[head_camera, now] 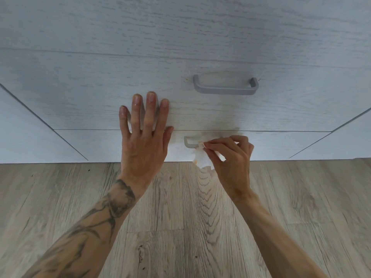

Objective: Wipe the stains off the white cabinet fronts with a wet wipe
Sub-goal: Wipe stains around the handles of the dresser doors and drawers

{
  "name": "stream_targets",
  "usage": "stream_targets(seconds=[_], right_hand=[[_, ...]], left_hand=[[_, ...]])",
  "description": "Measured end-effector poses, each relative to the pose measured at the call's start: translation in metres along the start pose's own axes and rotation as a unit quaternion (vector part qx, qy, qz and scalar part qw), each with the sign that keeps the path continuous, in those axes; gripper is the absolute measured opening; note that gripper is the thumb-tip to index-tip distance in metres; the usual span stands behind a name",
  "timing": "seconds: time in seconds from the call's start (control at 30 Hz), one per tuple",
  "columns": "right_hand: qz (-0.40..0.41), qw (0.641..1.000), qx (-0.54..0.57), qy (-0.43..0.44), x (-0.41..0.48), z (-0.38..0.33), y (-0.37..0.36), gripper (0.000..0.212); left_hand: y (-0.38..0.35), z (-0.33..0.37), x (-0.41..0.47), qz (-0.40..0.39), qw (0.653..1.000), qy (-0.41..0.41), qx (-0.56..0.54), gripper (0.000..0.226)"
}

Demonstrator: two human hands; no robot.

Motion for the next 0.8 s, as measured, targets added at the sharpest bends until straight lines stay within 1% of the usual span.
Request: stream_targets(seconds=[0.07,0.17,0.23,0.3,0.4,0.5,0.6,0.67,0.8], right_hand=[[0.006,1.000,0.006,-0.004,0.001,-0.007,-0.003,0.006],[-0.025,0.999,0.023,0.031,0.005,-0.032,-0.023,0.007],[-0.026,0.999,0.019,0.043,0.005,-0.031,-0.023,0.008],[-0.005,0.999,0.010,0.029,0.001,-0.018,-0.012,0.004],[0.017,1.000,0.007,-0.003,-0.003,-0.011,-0.005,0.004],[0.007,1.000,0.007,0.028,0.001,-0.030,-0.020,0.006],[0.019,0.998,-0.001,0.058,0.004,-0.044,-0.030,0.008],[0.038,0.998,-0.023,0.047,0.002,-0.047,-0.031,0.010],[0.068,0.996,-0.059,-0.010,-0.009,-0.050,-0.032,0.007]], left_hand=[[0.000,0.001,0.001,0.000,1.000,0.002,-0.004,0.081],[0.000,0.002,0.001,0.002,1.000,0.000,-0.002,0.081],[0.000,0.001,0.001,0.002,1.000,-0.001,-0.005,0.081],[-0.001,-0.001,0.000,0.000,1.000,0.000,-0.003,0.081],[-0.001,0.000,0.000,-0.006,1.000,0.001,-0.005,0.080],[-0.002,0.002,0.000,-0.005,1.000,0.001,-0.008,0.080],[-0.001,0.003,0.000,0.000,1.000,0.000,-0.010,0.081],[-0.001,0.003,0.000,0.003,1.000,-0.001,-0.008,0.081],[0.000,0.003,0.001,-0.002,1.000,0.000,-0.001,0.081]])
Point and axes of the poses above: each hand's wrist, its own x-axis towards the middle knuckle, its own y-axis out of the back of the hand, z = x × y, the point moved 7 cm from there along x, towards the middle knuckle, and after that the axes turned 10 degrees about z, right-handed, at the moved point
